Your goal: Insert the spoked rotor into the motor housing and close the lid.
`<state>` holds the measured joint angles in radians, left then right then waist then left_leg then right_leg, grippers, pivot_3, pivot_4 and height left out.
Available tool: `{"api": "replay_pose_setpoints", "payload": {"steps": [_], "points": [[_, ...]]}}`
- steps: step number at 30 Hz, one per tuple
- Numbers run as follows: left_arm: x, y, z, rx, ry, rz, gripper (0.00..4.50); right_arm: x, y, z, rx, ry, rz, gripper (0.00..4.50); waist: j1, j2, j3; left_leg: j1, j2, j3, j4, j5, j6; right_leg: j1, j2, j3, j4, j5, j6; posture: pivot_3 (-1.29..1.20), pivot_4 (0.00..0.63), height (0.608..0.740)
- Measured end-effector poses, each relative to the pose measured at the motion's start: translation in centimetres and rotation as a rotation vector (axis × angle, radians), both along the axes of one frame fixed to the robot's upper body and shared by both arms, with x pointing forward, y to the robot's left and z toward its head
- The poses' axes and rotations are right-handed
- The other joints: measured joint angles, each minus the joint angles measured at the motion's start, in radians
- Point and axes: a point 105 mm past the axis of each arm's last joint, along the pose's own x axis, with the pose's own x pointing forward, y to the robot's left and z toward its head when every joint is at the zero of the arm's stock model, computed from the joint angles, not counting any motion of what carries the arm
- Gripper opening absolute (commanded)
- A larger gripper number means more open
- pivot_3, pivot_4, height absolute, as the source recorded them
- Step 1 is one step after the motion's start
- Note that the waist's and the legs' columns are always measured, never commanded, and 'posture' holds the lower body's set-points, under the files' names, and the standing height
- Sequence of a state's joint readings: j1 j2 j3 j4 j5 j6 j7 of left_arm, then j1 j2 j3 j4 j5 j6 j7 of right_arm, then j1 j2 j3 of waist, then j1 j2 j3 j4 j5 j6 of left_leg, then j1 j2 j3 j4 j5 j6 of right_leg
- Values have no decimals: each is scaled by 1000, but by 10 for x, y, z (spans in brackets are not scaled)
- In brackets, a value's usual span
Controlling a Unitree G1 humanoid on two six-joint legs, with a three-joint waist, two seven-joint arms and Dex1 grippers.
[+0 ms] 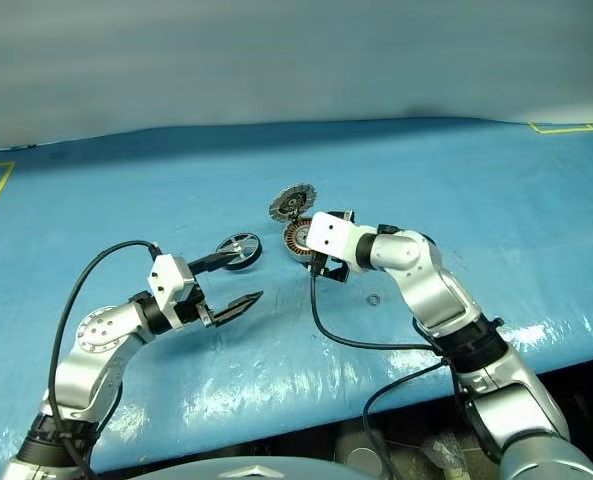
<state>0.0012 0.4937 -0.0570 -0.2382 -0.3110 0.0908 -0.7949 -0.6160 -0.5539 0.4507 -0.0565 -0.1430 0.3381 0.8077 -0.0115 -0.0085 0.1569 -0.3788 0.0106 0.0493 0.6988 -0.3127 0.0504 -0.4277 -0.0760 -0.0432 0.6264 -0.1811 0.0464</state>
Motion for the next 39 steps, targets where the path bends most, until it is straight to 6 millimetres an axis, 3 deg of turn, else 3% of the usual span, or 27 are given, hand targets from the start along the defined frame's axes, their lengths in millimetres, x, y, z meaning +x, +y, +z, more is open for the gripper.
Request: {"api": "replay_pose_setpoints", "payload": {"steps": [3, 9, 15, 20, 39], "points": [[-7, 3, -3, -3, 14, 29, 4500, 12, 0, -12, -85, 14, 10, 4479, 0, 0, 0, 0, 0, 0, 0, 0, 0, 0, 0, 0, 0, 0, 0, 0, 150, 740], [-14, 10, -5, -9, 20, 89, 4500, 15, 2, -37, -159, 109, 62, 4479, 0, 1, 0, 0, 0, 0, 0, 0, 0, 0, -1, 0, 0, 0, -1, 0, 150, 740], [-18, 15, -11, 1, 36, 128, 4500, 29, 10, -34, -167, 113, 74, 4479, -1, 1, 0, 0, 1, 0, 0, 1, -1, 0, 0, 0, 0, 0, -1, 0, 150, 740], [-17, 16, -12, 10, 34, 141, 4500, 39, 4, -38, -209, 124, 44, 4479, -2, 1, 0, 0, 0, 0, 0, 0, -1, 0, -1, 0, 0, 0, -1, 0, 150, 740], [-23, 8, -16, 2, 47, 145, 4500, 31, 3, -35, -209, 184, 96, 4479, -1, 1, 1, 0, 1, 0, 0, 0, -1, 0, -1, -1, 0, 0, -1, 0, 150, 740]]}}
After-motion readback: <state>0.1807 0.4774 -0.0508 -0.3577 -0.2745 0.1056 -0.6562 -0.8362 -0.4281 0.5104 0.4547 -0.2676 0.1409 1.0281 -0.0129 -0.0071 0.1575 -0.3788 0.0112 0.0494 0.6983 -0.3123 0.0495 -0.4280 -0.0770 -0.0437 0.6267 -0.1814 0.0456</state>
